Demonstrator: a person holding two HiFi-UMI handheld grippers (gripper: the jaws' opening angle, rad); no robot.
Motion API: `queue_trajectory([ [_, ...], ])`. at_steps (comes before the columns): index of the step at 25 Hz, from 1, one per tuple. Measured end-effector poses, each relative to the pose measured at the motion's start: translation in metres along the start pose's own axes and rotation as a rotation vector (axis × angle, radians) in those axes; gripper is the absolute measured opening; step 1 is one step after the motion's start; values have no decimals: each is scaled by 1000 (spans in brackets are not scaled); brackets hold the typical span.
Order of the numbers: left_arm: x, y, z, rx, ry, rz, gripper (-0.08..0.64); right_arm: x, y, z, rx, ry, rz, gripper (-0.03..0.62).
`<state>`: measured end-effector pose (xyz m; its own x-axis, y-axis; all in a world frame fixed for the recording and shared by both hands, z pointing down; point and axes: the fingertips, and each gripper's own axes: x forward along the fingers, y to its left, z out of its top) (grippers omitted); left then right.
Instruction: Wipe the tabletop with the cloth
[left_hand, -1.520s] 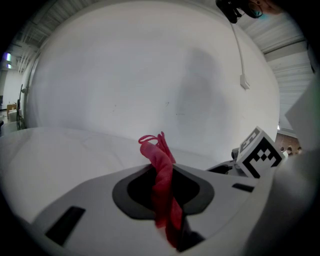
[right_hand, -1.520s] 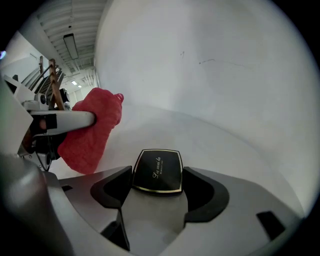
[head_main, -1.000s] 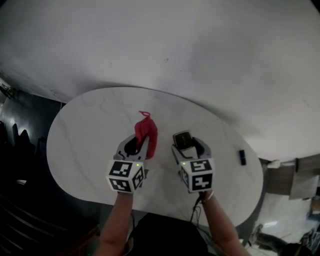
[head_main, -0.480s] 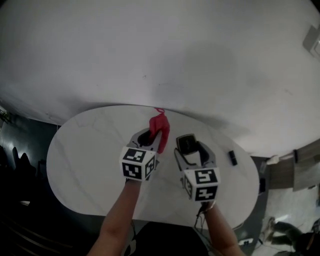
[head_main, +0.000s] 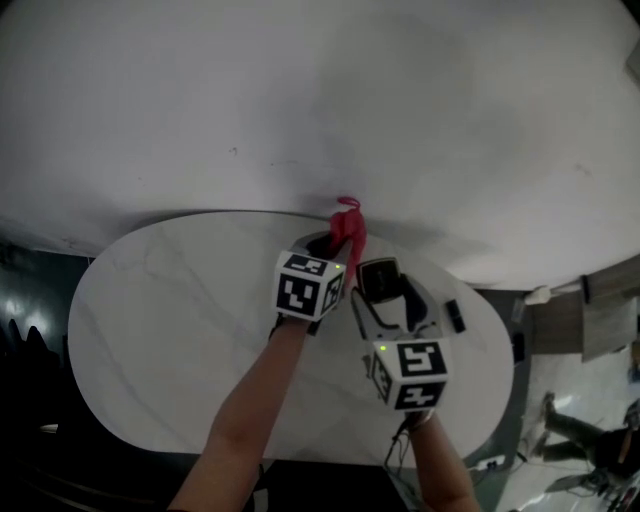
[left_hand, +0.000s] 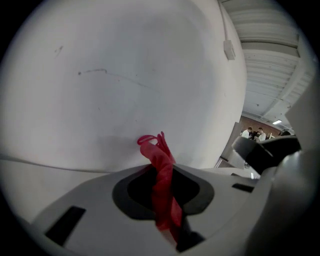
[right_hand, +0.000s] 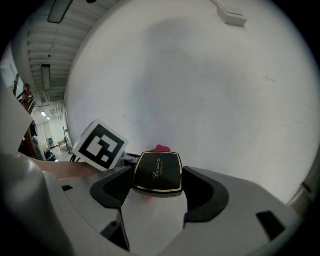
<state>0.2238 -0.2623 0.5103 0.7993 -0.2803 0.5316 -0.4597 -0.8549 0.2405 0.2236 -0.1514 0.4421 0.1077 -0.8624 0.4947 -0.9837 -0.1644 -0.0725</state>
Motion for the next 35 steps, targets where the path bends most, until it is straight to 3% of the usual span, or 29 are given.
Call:
queue_trajectory([
  [5, 25, 30, -22, 17, 159, 61, 66, 19, 4, -6, -4, 29, 27, 310],
  [8, 16, 57, -28, 12, 194, 102, 64, 30, 19, -7, -14, 48, 55, 310],
  [20, -83, 210, -44, -123, 138, 377, 66, 64, 92, 0, -94, 68, 192, 310],
  [26, -149, 270, -54, -193, 133, 572, 66, 62, 111, -2, -97, 81, 234, 310],
  [28, -163, 265, -51, -218, 103, 560, 64, 57, 109, 0, -97, 75, 229, 310],
  [30, -165, 244, -40, -245, 49, 496, 64, 51, 102, 2, -95, 64, 207, 310],
  [35, -127, 146, -16, -250, -10, 234, 64, 25, 85, 11, -61, 32, 150, 310],
])
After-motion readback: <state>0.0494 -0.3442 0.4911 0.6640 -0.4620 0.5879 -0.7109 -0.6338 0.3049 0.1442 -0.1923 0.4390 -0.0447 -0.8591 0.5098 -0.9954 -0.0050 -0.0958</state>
